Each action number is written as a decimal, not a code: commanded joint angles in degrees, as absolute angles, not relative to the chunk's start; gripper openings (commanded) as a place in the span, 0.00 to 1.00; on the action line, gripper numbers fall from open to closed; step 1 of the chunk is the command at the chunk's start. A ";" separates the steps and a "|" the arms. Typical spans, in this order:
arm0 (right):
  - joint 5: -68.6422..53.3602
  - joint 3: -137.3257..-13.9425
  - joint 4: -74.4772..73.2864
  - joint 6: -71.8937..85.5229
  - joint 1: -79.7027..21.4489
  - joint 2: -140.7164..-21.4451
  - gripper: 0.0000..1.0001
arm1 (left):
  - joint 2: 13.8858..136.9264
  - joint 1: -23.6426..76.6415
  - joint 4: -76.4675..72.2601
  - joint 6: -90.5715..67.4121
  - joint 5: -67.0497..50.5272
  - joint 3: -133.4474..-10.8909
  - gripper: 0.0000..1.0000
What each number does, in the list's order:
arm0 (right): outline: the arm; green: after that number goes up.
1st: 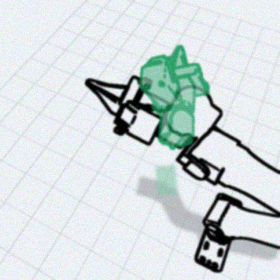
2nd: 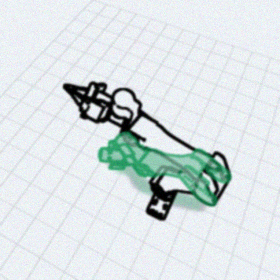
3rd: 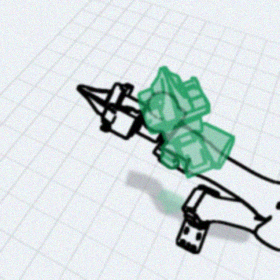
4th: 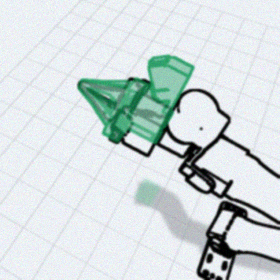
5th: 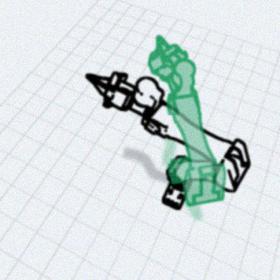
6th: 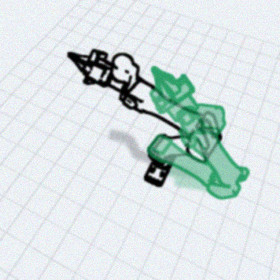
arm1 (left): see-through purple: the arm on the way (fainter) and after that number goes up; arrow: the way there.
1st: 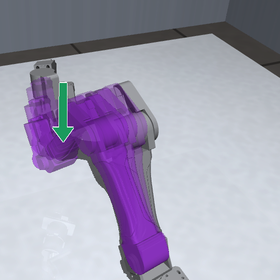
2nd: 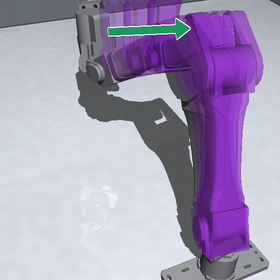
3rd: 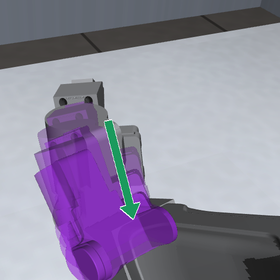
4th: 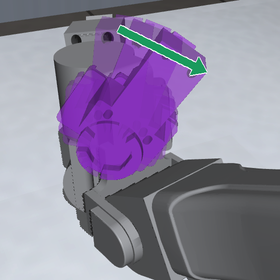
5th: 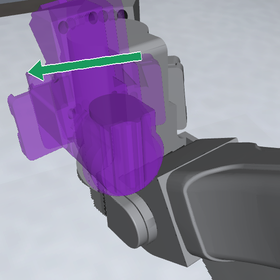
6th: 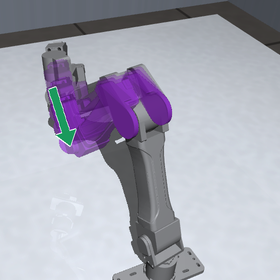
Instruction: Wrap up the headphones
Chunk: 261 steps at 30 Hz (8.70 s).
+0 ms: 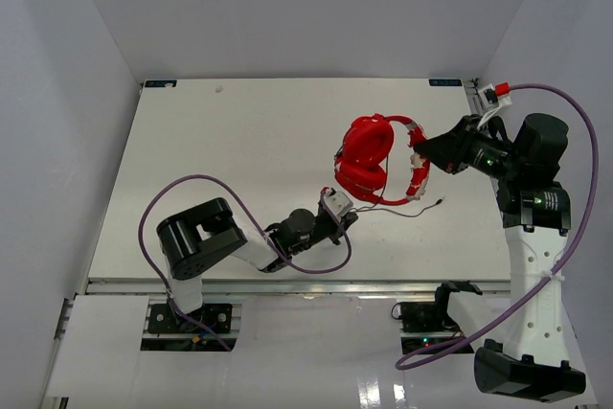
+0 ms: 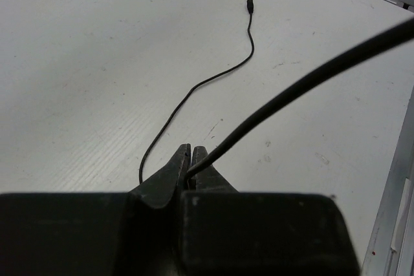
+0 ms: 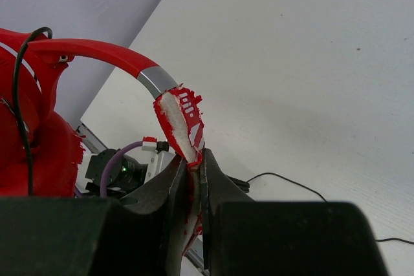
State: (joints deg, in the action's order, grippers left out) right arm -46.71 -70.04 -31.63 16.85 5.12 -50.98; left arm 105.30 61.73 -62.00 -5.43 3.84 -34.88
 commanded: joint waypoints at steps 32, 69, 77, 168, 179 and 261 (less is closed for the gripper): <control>-50.50 -59.35 -57.52 -46.06 5.36 -42.52 0.08 | 79.07 47.44 7.78 -3.25 -22.68 -60.42 0.00; -14.43 -51.68 -25.05 -24.45 1.77 -45.62 0.08 | 104.39 54.76 28.66 -32.77 -40.37 -98.42 0.16; -13.82 -50.61 -24.65 -18.99 0.74 -45.86 0.08 | 106.11 55.00 25.69 -38.51 -37.77 -100.44 0.27; -38.20 -68.66 -38.55 2.11 3.16 -52.21 0.08 | 110.18 76.32 -86.63 -19.86 22.15 -26.95 0.61; -37.16 -66.23 -37.80 1.37 3.16 -50.74 0.08 | 94.49 75.15 -52.80 -55.22 17.49 -27.23 0.69; -31.04 -52.05 -40.15 -31.39 2.66 -40.46 0.08 | 92.11 42.20 3.67 -55.04 -17.39 -79.11 0.00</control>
